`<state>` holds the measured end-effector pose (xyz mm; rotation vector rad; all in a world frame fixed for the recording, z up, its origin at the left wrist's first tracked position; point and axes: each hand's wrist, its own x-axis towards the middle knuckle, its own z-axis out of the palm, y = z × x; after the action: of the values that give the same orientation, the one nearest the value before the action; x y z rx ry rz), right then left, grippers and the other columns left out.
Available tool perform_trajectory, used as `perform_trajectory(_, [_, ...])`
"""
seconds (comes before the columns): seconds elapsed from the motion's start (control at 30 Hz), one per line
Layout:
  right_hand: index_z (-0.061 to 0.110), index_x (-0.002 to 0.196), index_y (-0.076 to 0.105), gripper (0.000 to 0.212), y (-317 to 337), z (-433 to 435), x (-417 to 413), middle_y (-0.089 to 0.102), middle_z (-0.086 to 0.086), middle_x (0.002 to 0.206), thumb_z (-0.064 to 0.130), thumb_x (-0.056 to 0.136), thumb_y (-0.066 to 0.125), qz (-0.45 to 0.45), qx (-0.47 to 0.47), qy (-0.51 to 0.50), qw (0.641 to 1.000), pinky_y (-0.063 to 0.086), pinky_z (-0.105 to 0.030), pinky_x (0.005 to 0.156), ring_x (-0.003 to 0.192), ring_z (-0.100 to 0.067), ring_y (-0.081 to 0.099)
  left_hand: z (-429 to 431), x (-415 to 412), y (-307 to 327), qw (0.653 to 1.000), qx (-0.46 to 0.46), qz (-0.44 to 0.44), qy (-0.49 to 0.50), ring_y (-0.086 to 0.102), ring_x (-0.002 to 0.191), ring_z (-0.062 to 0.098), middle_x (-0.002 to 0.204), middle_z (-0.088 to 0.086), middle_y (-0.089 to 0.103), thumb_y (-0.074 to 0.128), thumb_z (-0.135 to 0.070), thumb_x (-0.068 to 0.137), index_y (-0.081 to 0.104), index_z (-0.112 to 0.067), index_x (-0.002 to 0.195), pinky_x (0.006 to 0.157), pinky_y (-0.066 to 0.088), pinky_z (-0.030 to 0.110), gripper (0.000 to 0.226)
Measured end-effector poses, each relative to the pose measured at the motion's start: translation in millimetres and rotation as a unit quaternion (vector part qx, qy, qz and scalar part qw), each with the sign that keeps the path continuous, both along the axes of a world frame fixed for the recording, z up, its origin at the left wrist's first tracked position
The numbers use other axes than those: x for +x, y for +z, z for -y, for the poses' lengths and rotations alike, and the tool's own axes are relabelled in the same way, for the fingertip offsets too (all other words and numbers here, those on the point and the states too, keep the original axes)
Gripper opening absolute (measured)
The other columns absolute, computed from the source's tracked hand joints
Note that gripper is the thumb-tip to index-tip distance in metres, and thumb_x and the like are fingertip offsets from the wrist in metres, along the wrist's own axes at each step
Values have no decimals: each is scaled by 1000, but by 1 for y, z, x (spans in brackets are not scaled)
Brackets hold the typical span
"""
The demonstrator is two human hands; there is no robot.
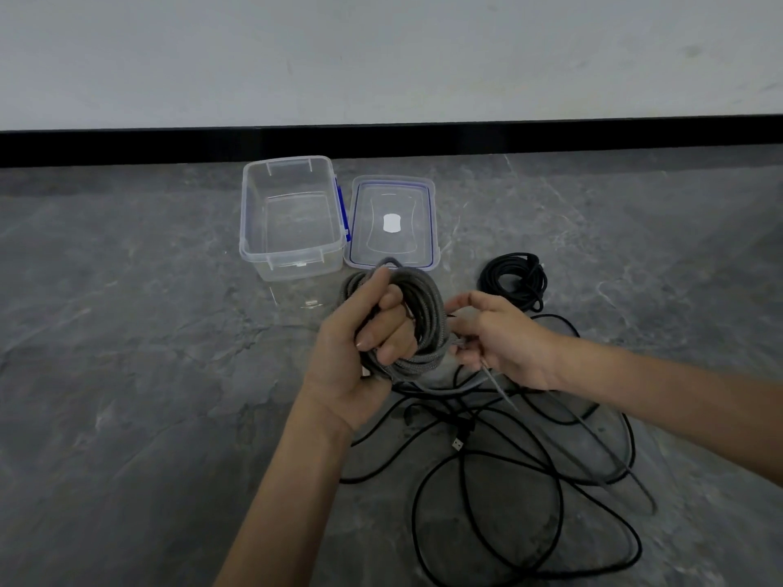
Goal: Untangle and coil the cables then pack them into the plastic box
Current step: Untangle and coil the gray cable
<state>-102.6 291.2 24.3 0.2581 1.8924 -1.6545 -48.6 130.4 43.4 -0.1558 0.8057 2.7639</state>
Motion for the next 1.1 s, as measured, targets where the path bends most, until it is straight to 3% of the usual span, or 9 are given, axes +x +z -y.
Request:
perform_trajectory(0.2, [15,109,48,25,-1,1,0,54,-7,58,-4,97,37,90,-16,89,992,14,-15,37,36,-6,26,4,5,-4,996,55,-56,-50,38,32,2,35,-12,39,74,-27,79,54,-16,62,39,35,16,29])
perform_trajectory(0.37, [10,101,53,24,-3,5,5,48,-3,57,-2,97,32,58,-6,104,993,8,-16,39,36,-4,21,-6,3,8,999,8,-19,34,32,31,2,35,-12,31,53,-30,87,54,-17,56,38,28,14,34])
perform_trajectory(0.5, [13,89,55,28,6,4,10,40,0,58,13,97,28,84,-60,141,985,6,-19,45,42,-4,16,-8,-4,21,993,-18,-7,116,30,35,2,38,-12,29,52,-31,82,51,-16,62,41,28,13,26])
perform_trajectory(0.63, [18,113,52,38,10,6,19,32,5,59,45,102,28,120,-99,194,969,6,-19,46,45,-4,15,-5,-7,19,984,-37,12,171,31,37,3,41,-12,29,51,-33,88,46,-15,70,46,30,13,26])
perform_trajectory(0.7, [22,112,50,29,10,10,24,30,6,58,45,101,36,95,-70,212,970,8,-20,45,44,-4,16,-6,-8,15,980,-48,25,193,32,38,3,42,-11,29,48,-32,95,45,-15,71,45,32,12,29])
perform_trajectory(0.77, [25,95,54,12,7,14,28,33,5,57,29,101,44,-6,35,261,965,17,-23,44,44,-6,23,-8,-8,12,975,-79,33,205,33,40,3,44,-11,30,48,-32,96,45,-16,70,46,33,13,31])
perform_trajectory(0.87, [15,79,50,19,-2,11,35,46,3,66,15,97,44,-190,221,382,877,38,-34,58,60,-14,44,-4,-9,9,965,-128,33,227,37,40,5,44,-10,31,49,-30,97,44,-16,68,46,37,14,33])
perform_trajectory(1.0, [8,89,52,21,1,3,53,54,-2,78,21,99,41,-237,319,456,796,51,-41,73,78,-25,58,7,-15,8,936,-192,38,292,40,39,5,45,-9,34,52,-23,99,43,-15,64,45,41,17,37])
perform_trajectory(1.1, [10,90,55,19,22,11,63,61,-7,81,20,99,42,-313,357,510,717,54,-44,66,72,-26,60,8,-16,-3,902,-311,41,296,46,42,9,44,-8,40,56,-27,98,44,-17,54,52,45,26,46])
